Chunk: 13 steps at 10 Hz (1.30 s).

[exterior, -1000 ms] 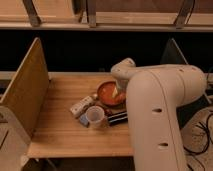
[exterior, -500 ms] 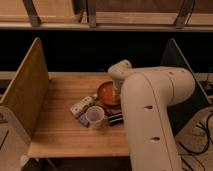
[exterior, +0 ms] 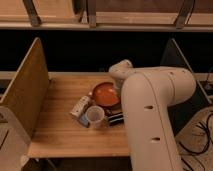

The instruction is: Pick up the ceramic bowl

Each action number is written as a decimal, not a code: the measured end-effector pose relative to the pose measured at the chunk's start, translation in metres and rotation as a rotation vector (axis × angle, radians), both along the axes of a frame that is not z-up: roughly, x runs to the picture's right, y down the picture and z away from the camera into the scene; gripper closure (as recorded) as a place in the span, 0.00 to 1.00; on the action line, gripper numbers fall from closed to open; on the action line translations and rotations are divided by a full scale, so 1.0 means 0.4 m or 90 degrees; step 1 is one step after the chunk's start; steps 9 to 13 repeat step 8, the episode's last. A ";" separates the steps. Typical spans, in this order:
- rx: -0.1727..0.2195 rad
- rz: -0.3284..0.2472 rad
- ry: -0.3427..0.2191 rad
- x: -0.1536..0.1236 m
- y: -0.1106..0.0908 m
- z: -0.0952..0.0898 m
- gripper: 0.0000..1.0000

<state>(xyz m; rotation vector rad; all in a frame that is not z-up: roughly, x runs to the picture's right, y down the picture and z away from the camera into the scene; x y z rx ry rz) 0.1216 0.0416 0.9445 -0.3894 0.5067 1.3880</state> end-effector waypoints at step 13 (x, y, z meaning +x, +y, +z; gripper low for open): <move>0.184 -0.019 0.061 0.058 -0.182 -0.200 1.00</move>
